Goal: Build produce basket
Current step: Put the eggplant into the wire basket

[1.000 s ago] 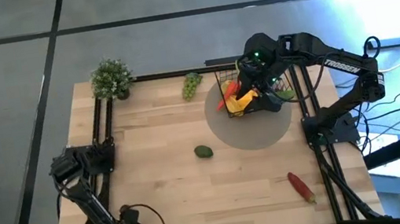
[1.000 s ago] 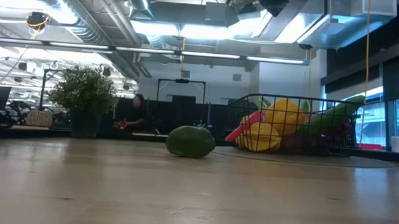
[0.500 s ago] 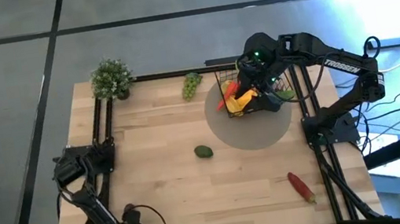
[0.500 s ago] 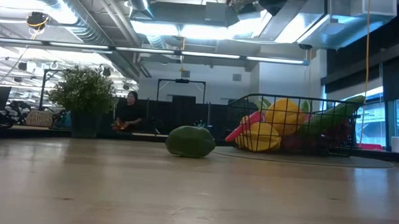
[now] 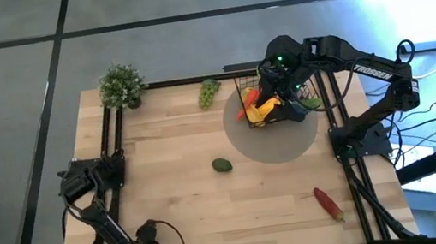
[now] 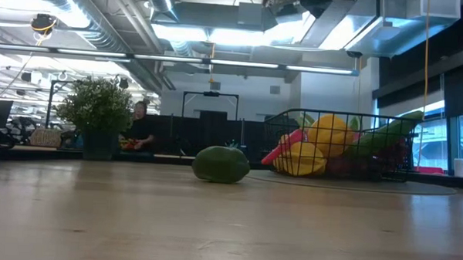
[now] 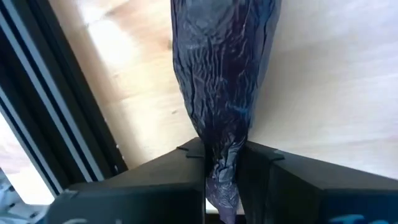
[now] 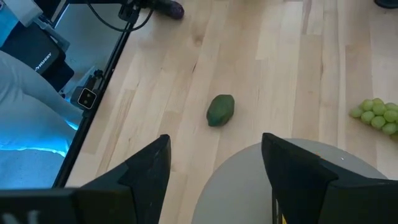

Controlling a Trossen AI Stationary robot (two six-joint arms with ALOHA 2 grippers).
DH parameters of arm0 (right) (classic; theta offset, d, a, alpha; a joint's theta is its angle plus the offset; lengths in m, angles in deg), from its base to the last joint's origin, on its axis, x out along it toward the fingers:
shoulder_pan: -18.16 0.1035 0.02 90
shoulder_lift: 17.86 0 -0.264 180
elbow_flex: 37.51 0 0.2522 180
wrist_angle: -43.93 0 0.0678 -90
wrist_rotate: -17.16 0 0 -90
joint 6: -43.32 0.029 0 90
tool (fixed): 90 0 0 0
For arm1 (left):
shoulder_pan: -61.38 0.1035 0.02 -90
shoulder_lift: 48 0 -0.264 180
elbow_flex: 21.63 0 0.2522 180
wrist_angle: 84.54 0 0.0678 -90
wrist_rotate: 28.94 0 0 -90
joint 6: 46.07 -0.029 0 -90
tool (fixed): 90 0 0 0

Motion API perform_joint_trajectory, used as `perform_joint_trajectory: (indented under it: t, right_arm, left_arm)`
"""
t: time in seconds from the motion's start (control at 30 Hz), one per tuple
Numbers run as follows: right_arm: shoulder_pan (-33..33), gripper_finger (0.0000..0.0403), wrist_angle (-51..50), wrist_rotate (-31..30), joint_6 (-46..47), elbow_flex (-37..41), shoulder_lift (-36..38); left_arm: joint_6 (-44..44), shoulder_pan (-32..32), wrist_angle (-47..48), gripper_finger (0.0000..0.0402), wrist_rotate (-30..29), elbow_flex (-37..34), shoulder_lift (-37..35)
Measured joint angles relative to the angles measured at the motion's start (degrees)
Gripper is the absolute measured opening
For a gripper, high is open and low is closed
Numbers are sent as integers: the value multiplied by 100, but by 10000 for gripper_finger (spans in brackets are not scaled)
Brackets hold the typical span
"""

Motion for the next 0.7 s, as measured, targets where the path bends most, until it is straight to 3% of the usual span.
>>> perform_joint_trajectory:
  t: [0.17,0.4,0.7]
  right_arm:
    - [0,240,15,-1,0,0,0]
    - [-1,240,13,-2,2,0,0]
    - [-17,240,-258,-7,-166,-39,7]
  left_arm:
    - [-465,201,1,28,-123,-4,-18]
    - [-1024,611,189,28,-1096,-9,-350]
    - [-1913,1322,1104,28,-2164,-9,-1168]
